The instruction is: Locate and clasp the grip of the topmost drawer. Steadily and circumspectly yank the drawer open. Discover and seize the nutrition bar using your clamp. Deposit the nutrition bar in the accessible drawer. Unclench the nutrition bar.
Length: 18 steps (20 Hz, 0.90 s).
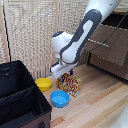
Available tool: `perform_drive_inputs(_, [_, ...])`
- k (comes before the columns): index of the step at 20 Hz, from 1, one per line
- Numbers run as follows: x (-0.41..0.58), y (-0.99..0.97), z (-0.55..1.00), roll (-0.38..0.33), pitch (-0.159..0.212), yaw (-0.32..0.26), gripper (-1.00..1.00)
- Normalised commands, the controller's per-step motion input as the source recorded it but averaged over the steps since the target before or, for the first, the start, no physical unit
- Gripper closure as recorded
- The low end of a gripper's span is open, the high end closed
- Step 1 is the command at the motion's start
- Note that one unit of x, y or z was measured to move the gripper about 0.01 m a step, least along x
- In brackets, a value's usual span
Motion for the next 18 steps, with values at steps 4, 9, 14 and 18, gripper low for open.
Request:
perform_drive_inputs(4, [0.001, 0.00, 0.00, 0.000, -0.002, 0.017, 1.00])
perform_drive_inputs(9, [0.065, 0.08, -0.02, 0.000, 0.001, -0.028, 1.00])
perform_drive_inputs(14, [0.109, 0.05, 0.11, 0.003, -0.003, -0.099, 1.00])
perform_drive_inputs(18, [0.280, 0.02, 0.56, 0.000, 0.183, -0.015, 1.00])
